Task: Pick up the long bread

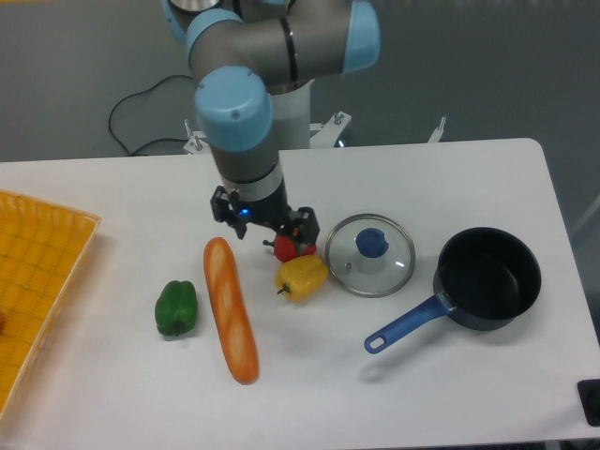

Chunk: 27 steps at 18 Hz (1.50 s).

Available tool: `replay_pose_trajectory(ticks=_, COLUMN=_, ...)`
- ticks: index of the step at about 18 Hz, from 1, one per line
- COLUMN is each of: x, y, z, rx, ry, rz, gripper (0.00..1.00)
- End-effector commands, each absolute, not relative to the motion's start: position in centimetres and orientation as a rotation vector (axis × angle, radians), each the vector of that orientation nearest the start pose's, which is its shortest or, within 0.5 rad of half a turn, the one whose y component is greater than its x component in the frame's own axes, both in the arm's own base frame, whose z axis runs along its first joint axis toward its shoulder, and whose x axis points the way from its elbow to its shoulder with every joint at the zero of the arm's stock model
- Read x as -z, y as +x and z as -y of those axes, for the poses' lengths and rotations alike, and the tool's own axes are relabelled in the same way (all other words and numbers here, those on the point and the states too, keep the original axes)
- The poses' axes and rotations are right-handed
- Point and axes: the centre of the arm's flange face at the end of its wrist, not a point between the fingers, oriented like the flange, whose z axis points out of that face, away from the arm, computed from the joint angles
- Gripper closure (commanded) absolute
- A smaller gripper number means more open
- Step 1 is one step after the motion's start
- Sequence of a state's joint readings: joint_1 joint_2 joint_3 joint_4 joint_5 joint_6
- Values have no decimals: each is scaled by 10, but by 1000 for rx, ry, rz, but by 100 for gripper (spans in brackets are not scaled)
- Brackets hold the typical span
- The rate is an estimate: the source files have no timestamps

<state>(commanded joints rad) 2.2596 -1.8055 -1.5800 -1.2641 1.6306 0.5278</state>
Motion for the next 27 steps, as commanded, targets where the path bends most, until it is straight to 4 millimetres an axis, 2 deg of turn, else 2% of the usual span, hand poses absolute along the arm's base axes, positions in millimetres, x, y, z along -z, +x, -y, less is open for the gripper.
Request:
replay_pose_trajectory(ticks=2, x=-370, y=-264, z=-541, rx=-137, ry=-3123, rz=243, gripper=0)
replay_pose_trajectory(ticks=5, x=-346, y=-264, z=-546, rx=-145, ry=-3111, rz=264, gripper=0)
replay_pose_trajectory(ticks=10, x=-322, y=-265, z=-554, rx=-124, ry=-3129, rz=252, gripper=0)
replay_pose_trajectory(ticks=15, x=-289, y=-253, z=-540, rx=-110, ry=-3147, rz=241, gripper=0)
replay_pose_trajectory(ticks=22, x=-272, y=-250, z=-539, rx=-114, ry=-3134, rz=235, gripper=0)
replay_pose_trajectory(ticks=27, x=-247, y=-240, z=-544, rx=-129, ry=-3122, rz=209, gripper=0)
